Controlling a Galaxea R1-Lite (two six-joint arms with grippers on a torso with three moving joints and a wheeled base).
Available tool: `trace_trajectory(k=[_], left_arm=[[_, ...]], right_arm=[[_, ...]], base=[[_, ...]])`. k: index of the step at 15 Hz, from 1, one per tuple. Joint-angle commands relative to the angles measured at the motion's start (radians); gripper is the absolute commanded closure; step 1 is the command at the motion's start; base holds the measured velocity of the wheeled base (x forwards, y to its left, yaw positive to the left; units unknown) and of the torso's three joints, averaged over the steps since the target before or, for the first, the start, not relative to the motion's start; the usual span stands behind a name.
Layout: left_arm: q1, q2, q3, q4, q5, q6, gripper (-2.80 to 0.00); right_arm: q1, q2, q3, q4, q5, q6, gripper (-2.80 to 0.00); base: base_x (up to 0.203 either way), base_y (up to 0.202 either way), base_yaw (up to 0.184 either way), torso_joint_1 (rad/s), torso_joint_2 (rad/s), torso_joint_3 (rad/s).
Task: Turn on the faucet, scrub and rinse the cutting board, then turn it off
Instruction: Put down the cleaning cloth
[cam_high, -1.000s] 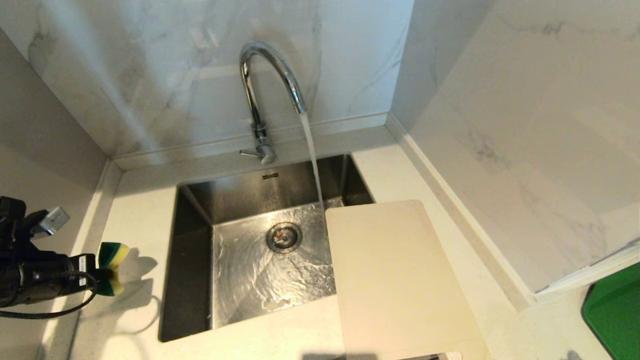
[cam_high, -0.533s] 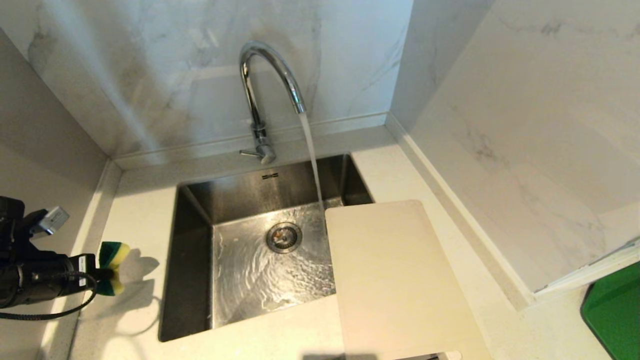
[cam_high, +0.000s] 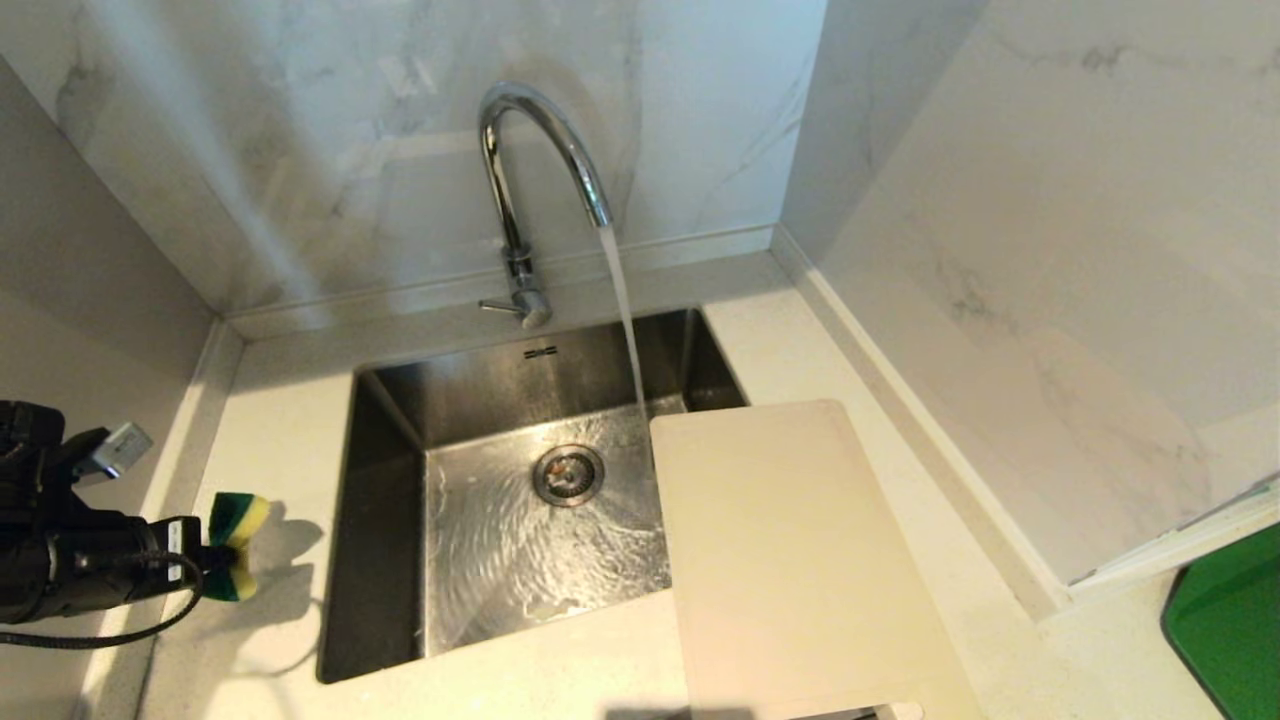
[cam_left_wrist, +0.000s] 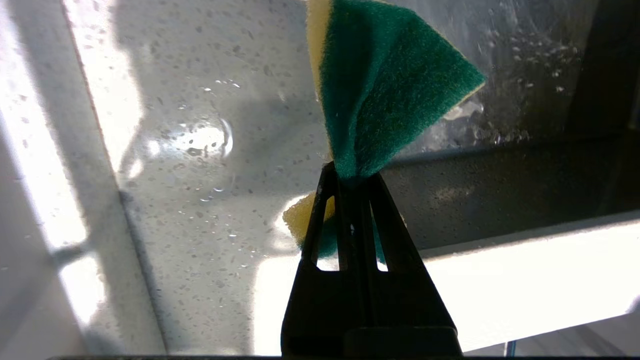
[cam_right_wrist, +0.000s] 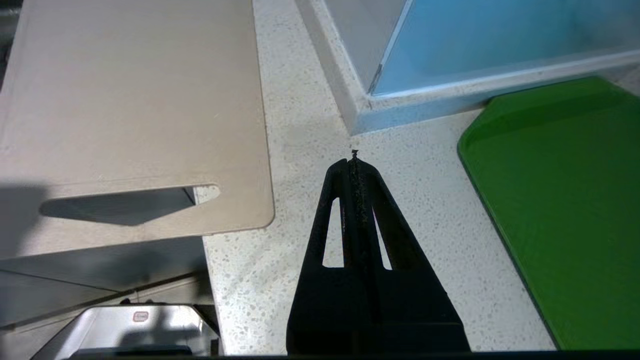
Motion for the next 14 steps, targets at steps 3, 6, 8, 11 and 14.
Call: trace_trajectory(k=[3, 6, 8, 11, 14], left_arm=[[-0.008, 0.014, -0.001, -0.002, 0.0, -0.001, 0.0], [-0.009, 0.011, 0.0, -0.002, 0.0, -0.004, 0.0], [-0.008, 0.004, 0.002, -0.002, 0.0, -0.004, 0.0], [-0.004, 0.0, 0.0, -0.002, 0.001, -0.004, 0.0], [-0.009, 0.004, -0.006, -0.005, 0.0, -0.004, 0.0]], right_arm=[[0.0, 0.003, -0.013, 0.076, 0.009, 0.023, 0.0], [0.0, 0.003, -0.02, 0.104, 0.024, 0.097, 0.0], [0.001, 0.003, -0.018, 0.095, 0.026, 0.123, 0.0], [0.003, -0.011, 0.017, 0.079, 0.082, 0.078, 0.0], [0.013, -0.176, 0.008, 0.126, 0.12, 0.001, 0.0]], base=[[0.0, 0.0, 0.0, 0.0, 0.0, 0.0], [0.0, 0.0, 0.0, 0.0, 0.0, 0.0], [0.0, 0.0, 0.0, 0.0, 0.0, 0.0], [0.0, 0.0, 0.0, 0.0, 0.0, 0.0], [0.0, 0.0, 0.0, 0.0, 0.0, 0.0]])
